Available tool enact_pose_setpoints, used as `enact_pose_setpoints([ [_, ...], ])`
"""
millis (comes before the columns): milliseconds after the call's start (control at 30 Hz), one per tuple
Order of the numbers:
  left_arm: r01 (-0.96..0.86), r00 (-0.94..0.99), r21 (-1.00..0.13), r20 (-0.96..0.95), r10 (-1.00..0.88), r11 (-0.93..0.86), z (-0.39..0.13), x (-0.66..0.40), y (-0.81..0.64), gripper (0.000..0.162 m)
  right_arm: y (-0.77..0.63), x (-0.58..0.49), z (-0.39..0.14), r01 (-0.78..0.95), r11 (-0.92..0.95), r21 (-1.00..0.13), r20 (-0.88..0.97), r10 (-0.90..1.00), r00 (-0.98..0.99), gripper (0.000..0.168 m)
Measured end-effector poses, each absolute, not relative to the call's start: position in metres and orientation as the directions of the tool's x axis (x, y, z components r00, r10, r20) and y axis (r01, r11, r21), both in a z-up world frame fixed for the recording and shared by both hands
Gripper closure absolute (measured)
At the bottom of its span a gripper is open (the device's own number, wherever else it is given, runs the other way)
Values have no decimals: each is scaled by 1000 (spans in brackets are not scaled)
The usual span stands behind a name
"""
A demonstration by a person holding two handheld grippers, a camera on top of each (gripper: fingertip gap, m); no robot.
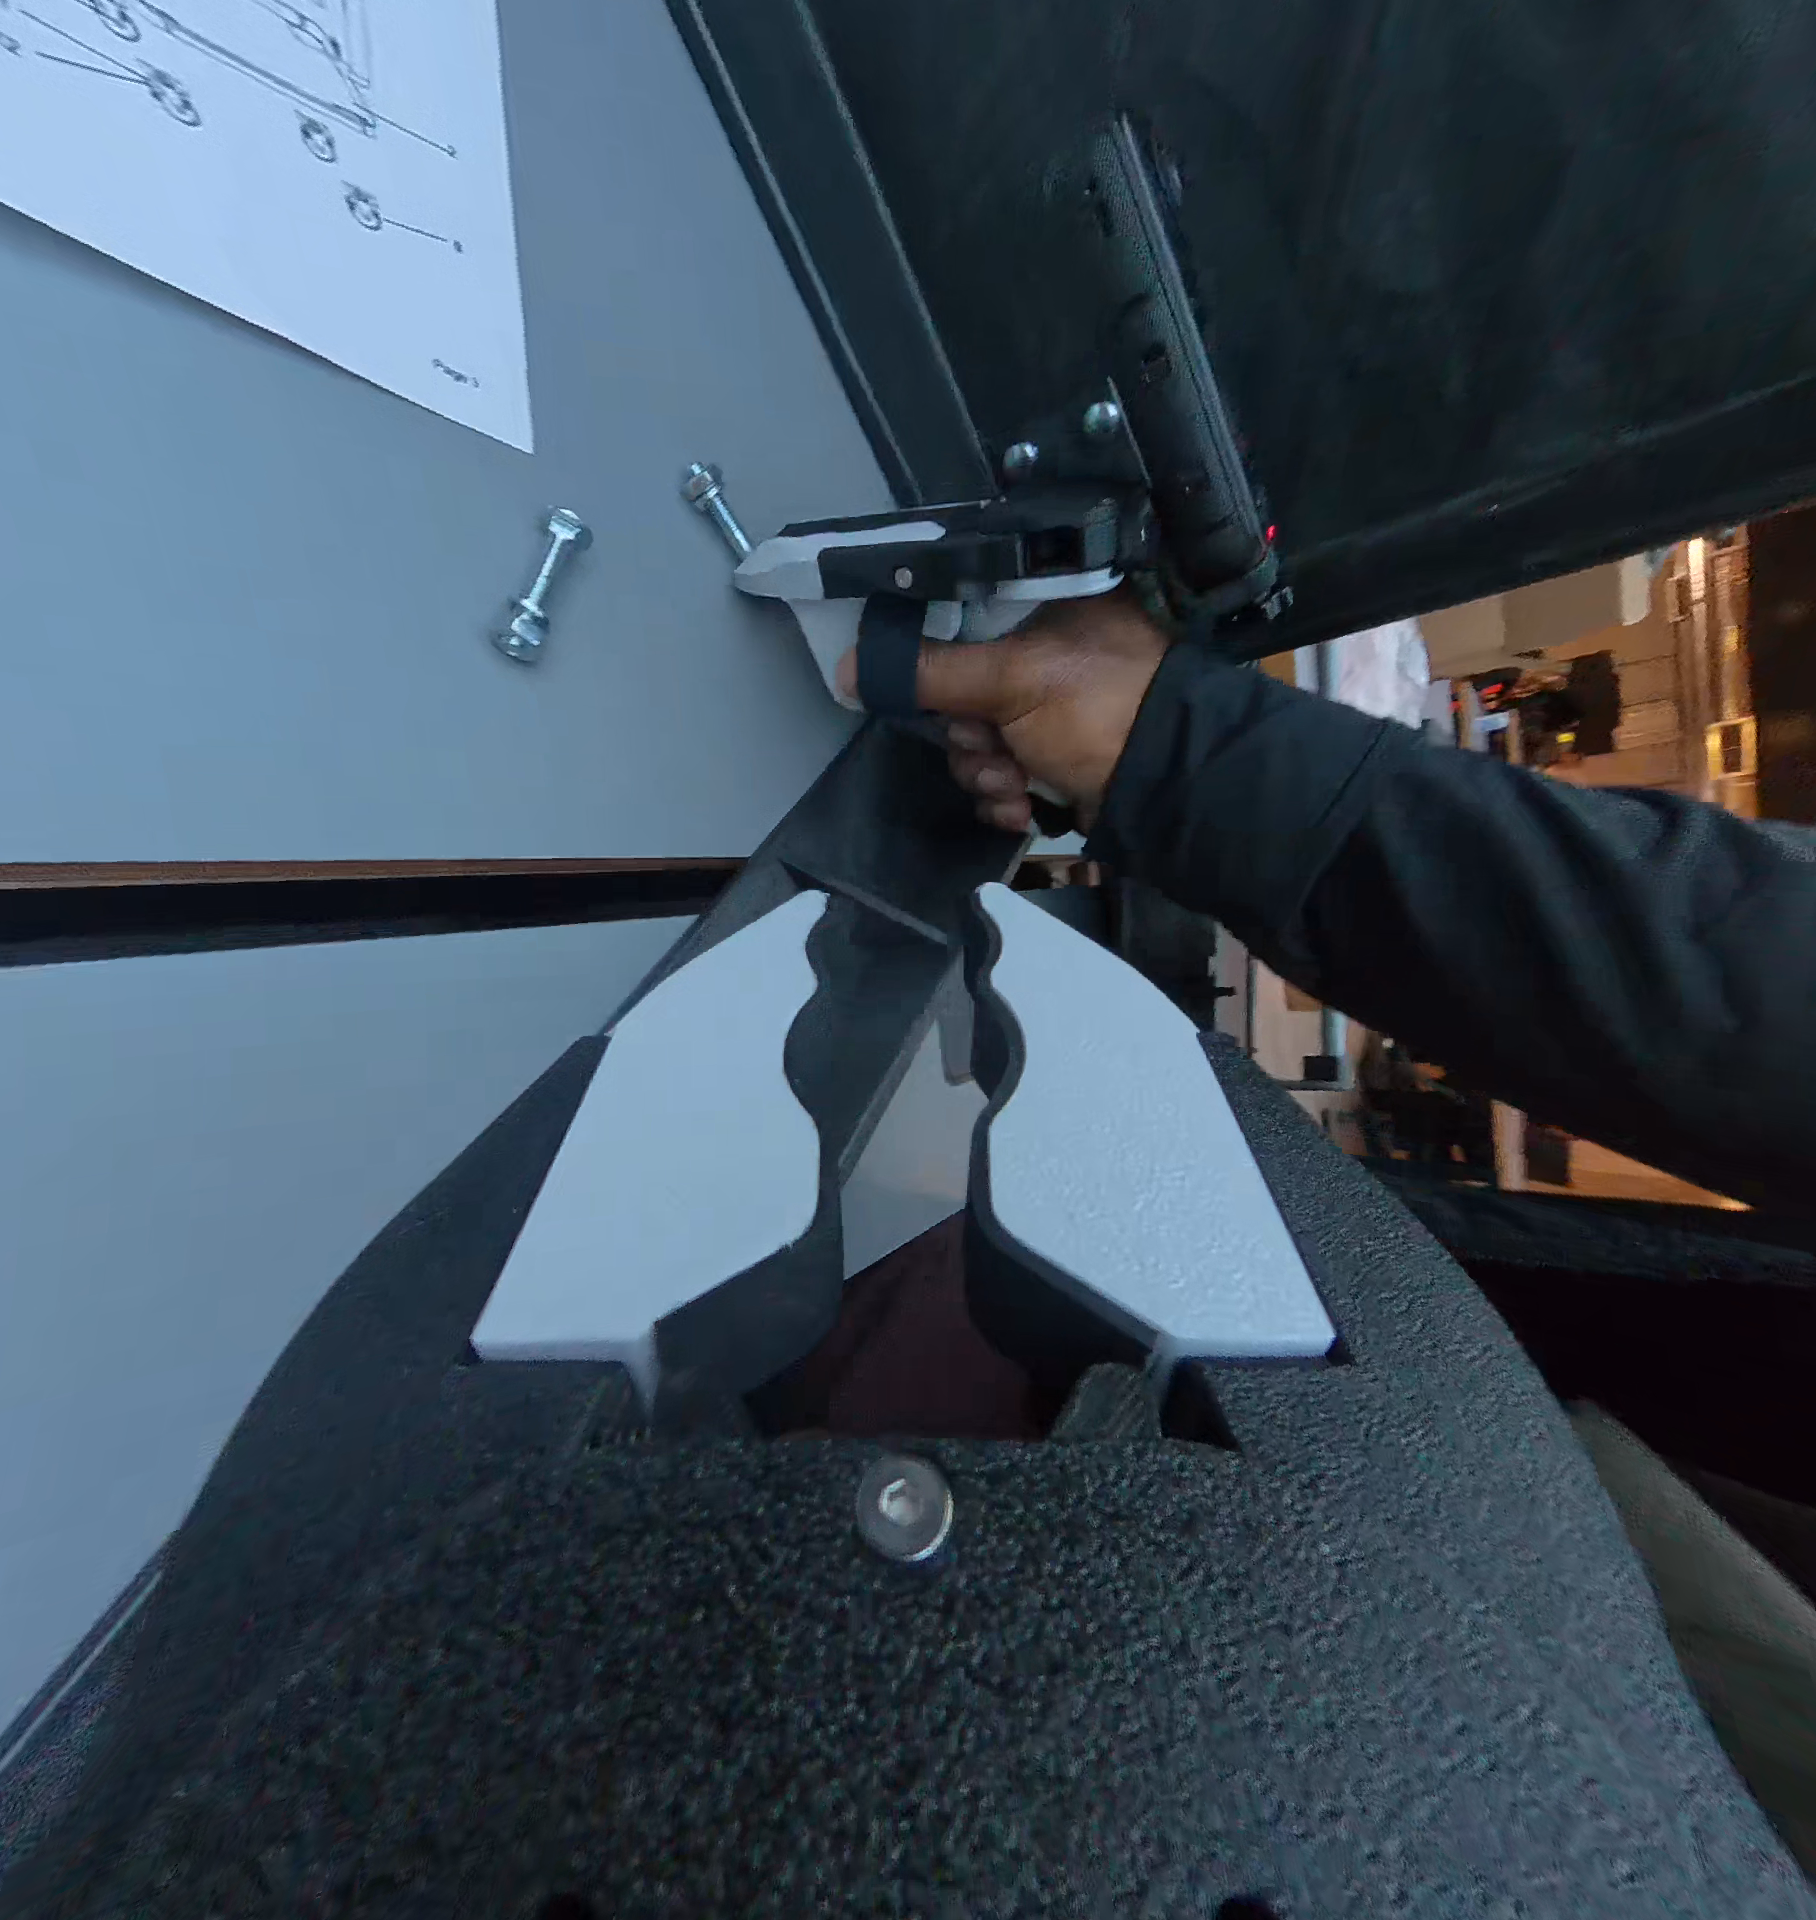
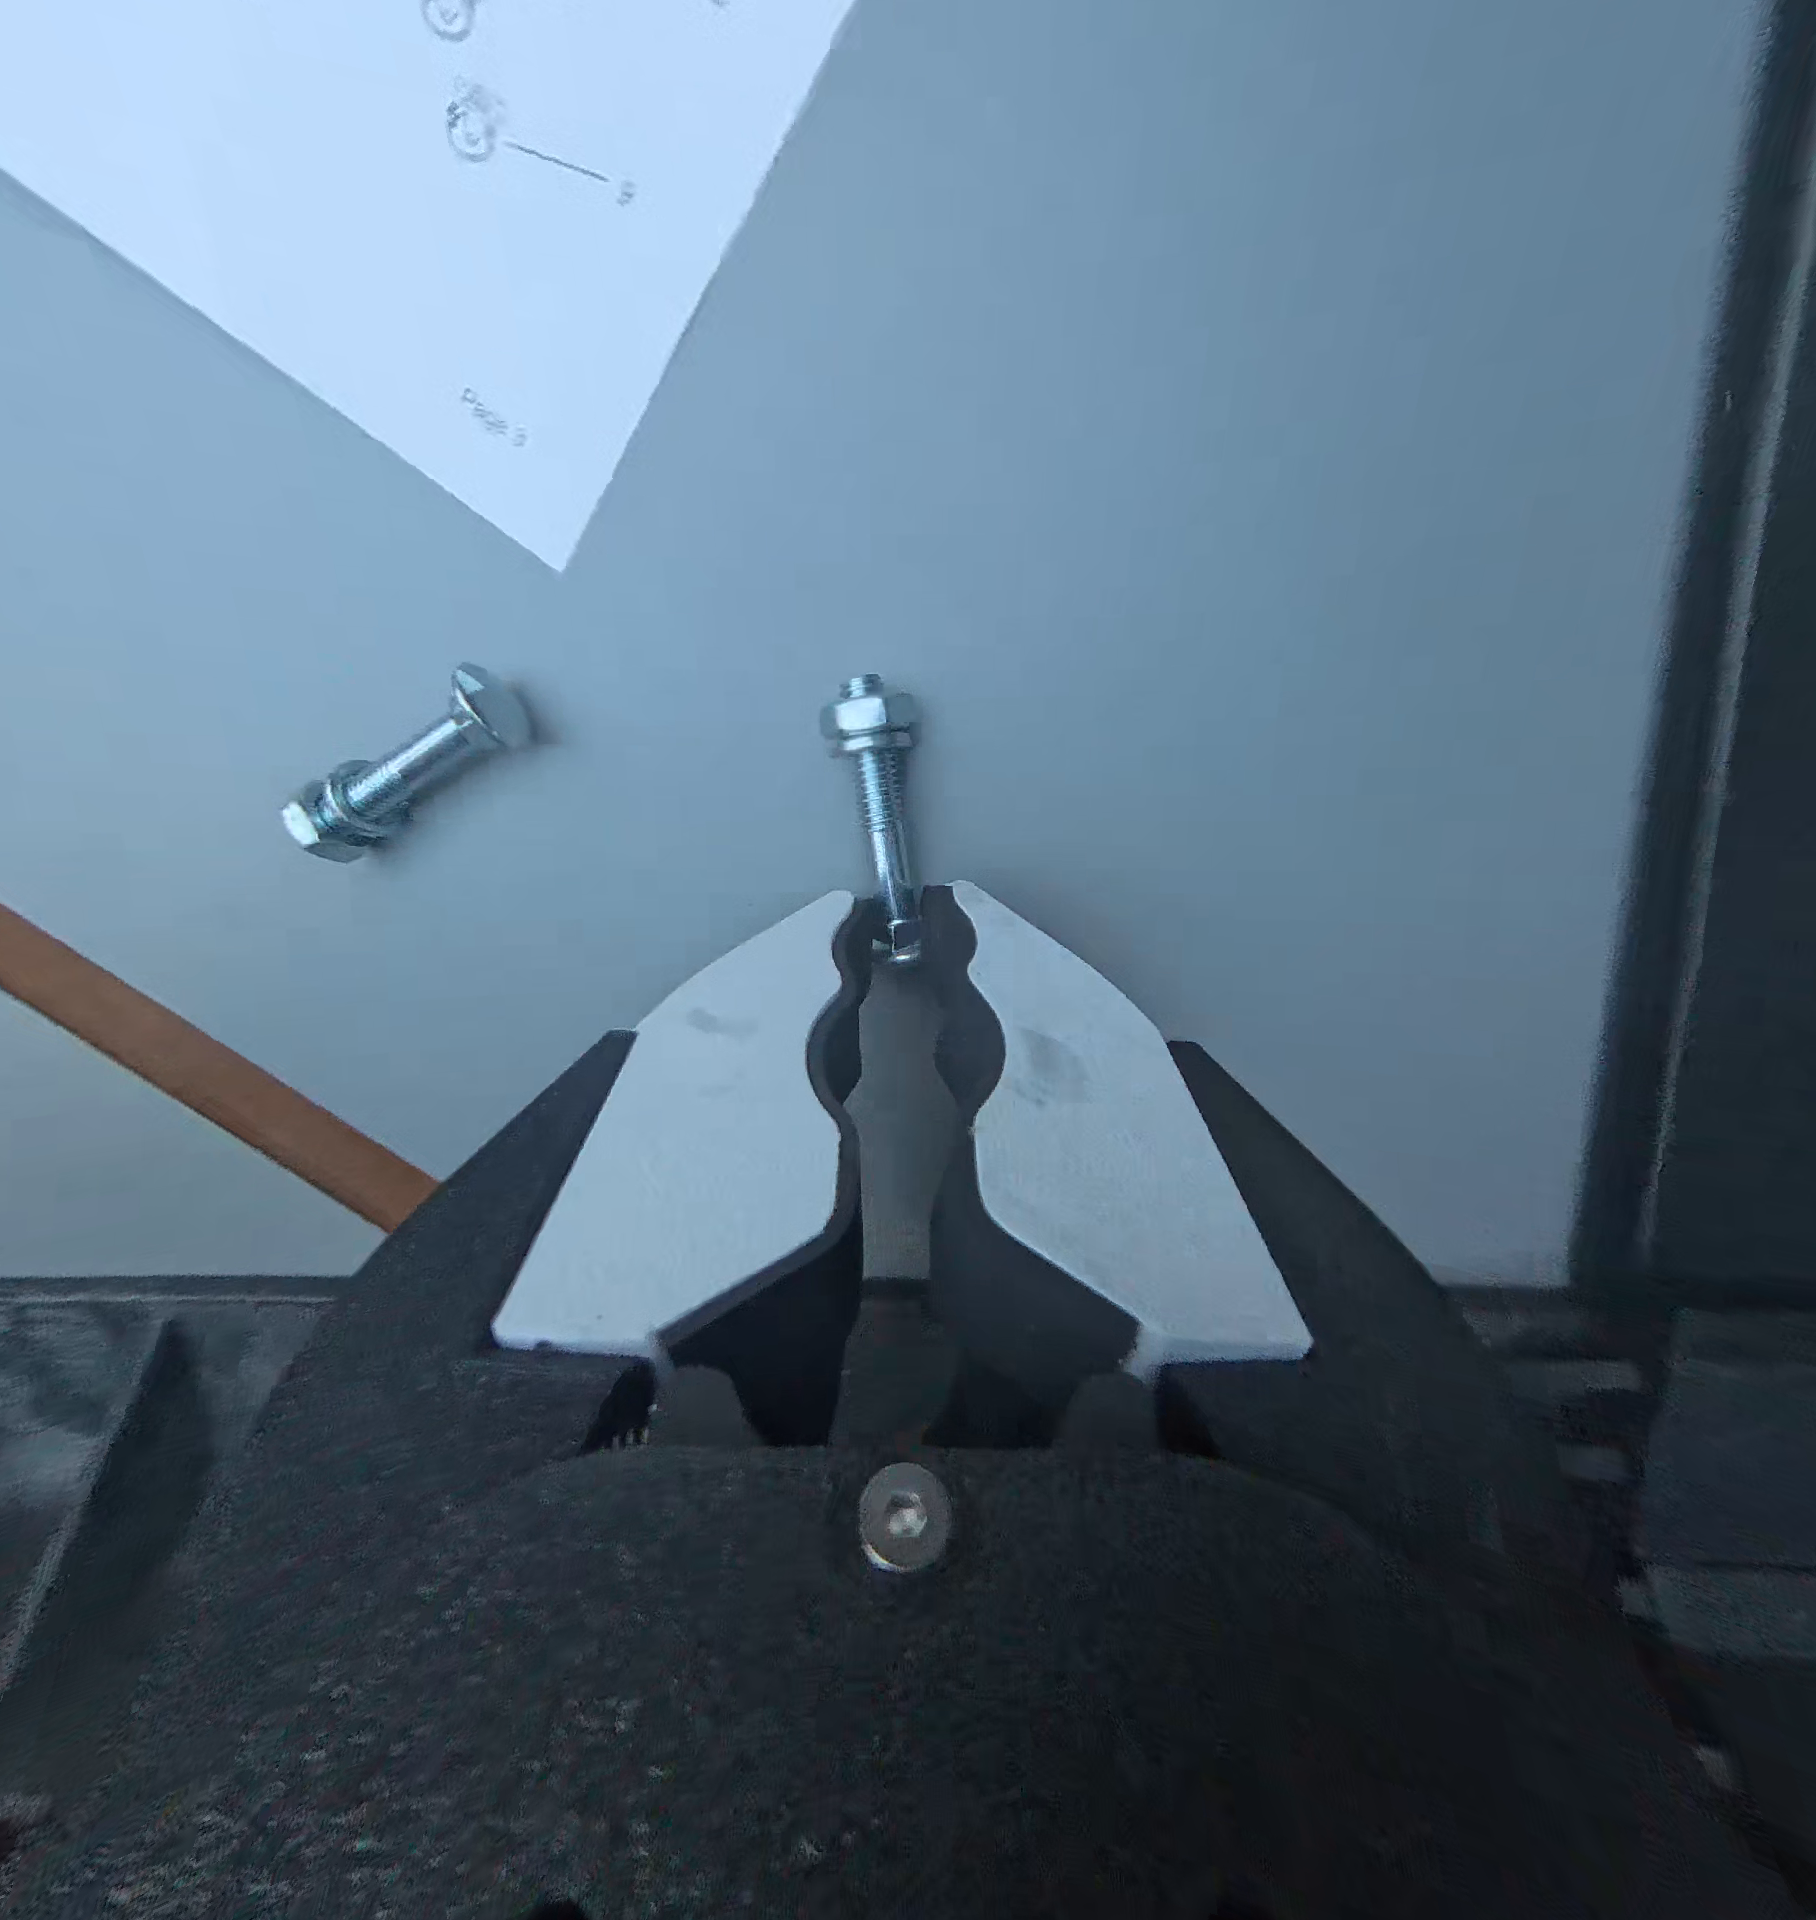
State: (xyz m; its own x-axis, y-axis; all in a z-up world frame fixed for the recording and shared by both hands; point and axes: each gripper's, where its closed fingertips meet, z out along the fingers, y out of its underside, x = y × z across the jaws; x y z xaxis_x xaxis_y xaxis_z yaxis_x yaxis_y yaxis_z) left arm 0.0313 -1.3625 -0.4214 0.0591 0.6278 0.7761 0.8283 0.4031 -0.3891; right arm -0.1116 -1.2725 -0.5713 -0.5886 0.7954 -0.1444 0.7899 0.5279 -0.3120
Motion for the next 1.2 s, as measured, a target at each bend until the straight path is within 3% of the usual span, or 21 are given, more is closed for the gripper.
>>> enact_pose_setpoints([
  [233, 826, 0, -225, 917, 399, 517, -430, -16, -1338, 140, -1287, -104, -518, 896, 226, -382, -468, 789, -399, 156],
  [367, 773, -3, -123, 980, 197, 623, -419, -51, -1331, 139, -1314, -95, -459, 909, 21, -416, -703, 627, -336, 156],
  [433, 746, 70, -167, 982, 173, 645, -400, -65, -1331, 138, -1325, -90, -424, 902, -68, -426, -790, 515, -334, 156],
  [633, 689, 358, -459, 889, 287, 561, -327, -73, -1338, 123, -1342, -69, -308, 799, -218, -561, -824, 239, -514, 155],
  [733, 680, 445, -478, 872, 205, 556, -289, -64, -1342, 126, -1348, -58, -275, 772, -232, -591, -807, 179, -563, 155],
  [867, 646, 505, -493, 848, 158, 582, -249, -56, -1356, 126, -1352, -53, -258, 715, -196, -671, -740, 245, -627, 155],
  [1033, 621, 585, -633, 767, 265, 462, -226, -49, -1348, 127, -1358, -42, -242, 665, -127, -736, -672, 262, -693, 156],
  [1200, 592, 616, -699, 713, 334, 401, -221, -48, -1338, 145, -1363, -36, -240, 648, -82, -757, -641, 279, -715, 156],
])
